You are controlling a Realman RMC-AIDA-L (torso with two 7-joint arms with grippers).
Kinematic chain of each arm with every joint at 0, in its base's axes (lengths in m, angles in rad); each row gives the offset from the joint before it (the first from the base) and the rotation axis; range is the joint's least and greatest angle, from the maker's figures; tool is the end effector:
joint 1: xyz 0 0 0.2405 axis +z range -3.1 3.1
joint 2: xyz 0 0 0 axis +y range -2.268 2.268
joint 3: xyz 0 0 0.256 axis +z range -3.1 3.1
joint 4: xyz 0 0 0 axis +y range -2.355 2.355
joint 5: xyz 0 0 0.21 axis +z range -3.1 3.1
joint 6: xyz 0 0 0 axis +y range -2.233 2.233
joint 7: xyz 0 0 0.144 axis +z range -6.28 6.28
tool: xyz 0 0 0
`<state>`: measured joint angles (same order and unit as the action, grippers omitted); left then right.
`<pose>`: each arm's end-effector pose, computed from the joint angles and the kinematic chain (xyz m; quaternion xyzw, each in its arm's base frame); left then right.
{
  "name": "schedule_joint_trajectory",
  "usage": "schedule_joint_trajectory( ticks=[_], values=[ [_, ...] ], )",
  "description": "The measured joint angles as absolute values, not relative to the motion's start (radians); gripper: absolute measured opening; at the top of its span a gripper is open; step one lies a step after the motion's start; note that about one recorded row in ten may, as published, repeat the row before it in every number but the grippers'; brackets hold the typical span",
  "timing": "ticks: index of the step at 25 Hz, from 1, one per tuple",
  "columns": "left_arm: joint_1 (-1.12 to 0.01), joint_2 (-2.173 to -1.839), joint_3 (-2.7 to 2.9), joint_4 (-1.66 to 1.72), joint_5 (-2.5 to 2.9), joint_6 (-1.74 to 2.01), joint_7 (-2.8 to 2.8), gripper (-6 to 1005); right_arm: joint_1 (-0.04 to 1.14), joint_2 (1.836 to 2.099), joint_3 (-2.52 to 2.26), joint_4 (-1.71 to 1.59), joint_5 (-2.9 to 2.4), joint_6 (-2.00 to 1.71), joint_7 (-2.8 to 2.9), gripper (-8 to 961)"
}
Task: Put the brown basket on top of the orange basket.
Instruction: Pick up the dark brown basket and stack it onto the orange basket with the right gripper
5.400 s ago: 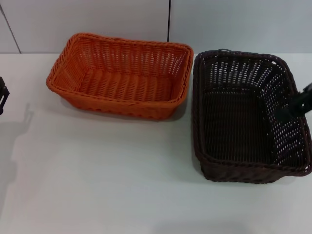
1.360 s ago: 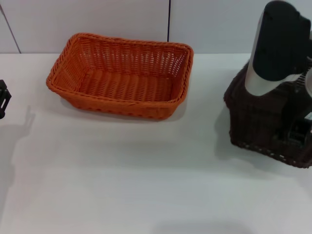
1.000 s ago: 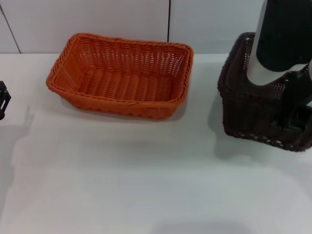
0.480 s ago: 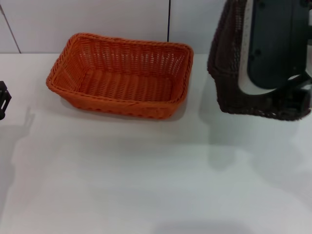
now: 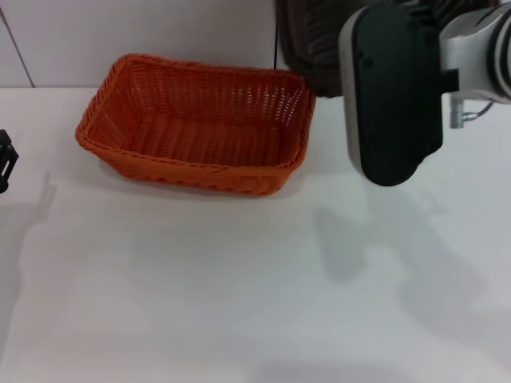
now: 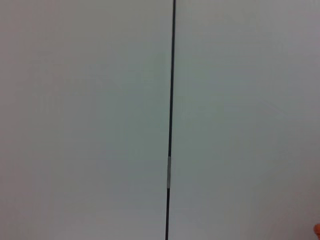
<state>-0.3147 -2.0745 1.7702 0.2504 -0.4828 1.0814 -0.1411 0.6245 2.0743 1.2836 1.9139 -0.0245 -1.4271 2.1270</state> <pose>-0.3668 0.3150 0.0203 -0.6211 -0.2781 -0.2774 0.6782 0.0448 0.3469 0.0268 -0.8298 -0.2692 -0.3137 0.3749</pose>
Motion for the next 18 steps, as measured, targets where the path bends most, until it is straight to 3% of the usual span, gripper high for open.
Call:
schedule_joint_trajectory(
  ticks=[18],
  values=[
    [-0.306,-2.075,1.77,0.247,-0.485,1.08,-0.158,799,0.387,2.074,1.204,1.877,0.292,-1.004,1.572,159]
  ],
)
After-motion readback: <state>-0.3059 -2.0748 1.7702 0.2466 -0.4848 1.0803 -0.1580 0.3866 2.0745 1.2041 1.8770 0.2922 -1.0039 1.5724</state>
